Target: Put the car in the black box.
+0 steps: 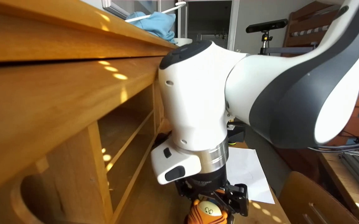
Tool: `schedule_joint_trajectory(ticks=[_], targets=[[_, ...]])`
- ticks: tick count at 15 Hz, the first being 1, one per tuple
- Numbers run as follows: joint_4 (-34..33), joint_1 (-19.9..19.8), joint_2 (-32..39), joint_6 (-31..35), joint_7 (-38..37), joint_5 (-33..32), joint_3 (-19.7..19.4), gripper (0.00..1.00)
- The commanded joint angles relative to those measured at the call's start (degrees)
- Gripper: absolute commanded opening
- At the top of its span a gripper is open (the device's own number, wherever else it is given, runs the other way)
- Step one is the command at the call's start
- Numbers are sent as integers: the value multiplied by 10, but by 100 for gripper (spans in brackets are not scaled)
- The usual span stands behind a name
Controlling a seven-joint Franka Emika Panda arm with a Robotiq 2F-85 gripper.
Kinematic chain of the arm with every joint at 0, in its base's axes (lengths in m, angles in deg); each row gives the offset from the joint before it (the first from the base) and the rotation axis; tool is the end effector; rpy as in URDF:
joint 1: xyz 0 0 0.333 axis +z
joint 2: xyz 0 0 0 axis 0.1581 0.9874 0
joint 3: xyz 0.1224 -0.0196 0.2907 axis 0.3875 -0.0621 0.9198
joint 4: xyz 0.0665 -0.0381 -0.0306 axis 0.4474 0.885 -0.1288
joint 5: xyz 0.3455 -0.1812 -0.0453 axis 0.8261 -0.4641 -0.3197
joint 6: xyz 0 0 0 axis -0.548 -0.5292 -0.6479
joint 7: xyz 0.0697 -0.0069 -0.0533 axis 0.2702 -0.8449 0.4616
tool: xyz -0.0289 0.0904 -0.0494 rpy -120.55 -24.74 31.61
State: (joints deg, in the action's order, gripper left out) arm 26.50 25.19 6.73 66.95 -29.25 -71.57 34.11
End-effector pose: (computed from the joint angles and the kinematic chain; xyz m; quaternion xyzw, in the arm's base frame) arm 0.5092 0.2935 0.1925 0.7212 0.6818 -0.1116 0.0497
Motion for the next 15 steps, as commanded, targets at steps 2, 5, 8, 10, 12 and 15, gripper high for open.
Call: schedule_joint_trajectory(ticks=[2,5,8,10,12,15], targets=[[97,-41,-102,15,-50,84,13,50],[136,-68,-143,6,-63,159,17,50],[178,-93,-183,7,-61,241,14,50],[208,-109,-211,17,-63,278,0,50],[231,-124,-242,18,-67,305,-18,50],[264,-142,-280,27,-77,342,-50,50]])
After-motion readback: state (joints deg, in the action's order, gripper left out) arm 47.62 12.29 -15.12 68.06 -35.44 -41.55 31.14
